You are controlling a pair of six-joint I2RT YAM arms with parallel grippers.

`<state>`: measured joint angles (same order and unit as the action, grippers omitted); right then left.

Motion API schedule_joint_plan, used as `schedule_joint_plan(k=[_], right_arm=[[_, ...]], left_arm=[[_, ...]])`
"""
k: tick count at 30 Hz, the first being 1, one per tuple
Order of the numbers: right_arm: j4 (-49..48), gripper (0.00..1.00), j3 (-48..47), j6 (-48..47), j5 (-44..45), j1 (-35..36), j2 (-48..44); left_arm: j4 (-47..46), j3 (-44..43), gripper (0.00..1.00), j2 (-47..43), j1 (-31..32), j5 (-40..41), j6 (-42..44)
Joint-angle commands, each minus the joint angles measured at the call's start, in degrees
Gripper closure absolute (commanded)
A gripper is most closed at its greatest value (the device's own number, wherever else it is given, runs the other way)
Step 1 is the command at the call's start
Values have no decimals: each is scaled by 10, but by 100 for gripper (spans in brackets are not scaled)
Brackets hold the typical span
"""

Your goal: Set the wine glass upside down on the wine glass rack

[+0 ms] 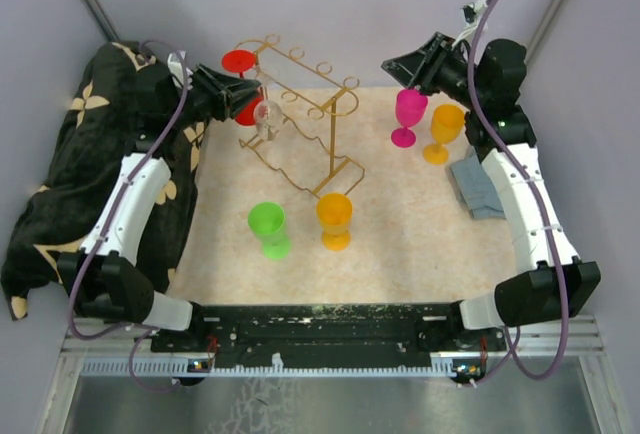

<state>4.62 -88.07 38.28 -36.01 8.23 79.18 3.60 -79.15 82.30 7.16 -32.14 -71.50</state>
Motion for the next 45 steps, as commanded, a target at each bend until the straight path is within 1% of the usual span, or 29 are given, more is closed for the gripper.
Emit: schedule_joint_plan(k=[1,5,13,22,29,32,39,45], right_arm=[[141,57,-70,-104,124,0,18],[205,57,-92,-154,231,0,45],[334,57,-162,-239,385,0,131],[393,57,-207,-283,490,0,222],[399,59,-200,-294,528,-1,244],[395,62,-192,-293,515,-5,248],[388,62,-188,-292,506,-10,272],[384,62,-186,-291,517,-11,293]], left_arm=[[11,-2,63,-37,4,-15,25],[22,-5,63,-55,3,-18,35],[47,-6,62,-89,4,-7,73],[54,3,62,-98,4,-20,87],[55,11,62,-101,3,-26,91],[54,13,62,-101,4,-29,92],[49,21,62,-103,3,-34,92],[49,22,62,-103,3,-35,92]])
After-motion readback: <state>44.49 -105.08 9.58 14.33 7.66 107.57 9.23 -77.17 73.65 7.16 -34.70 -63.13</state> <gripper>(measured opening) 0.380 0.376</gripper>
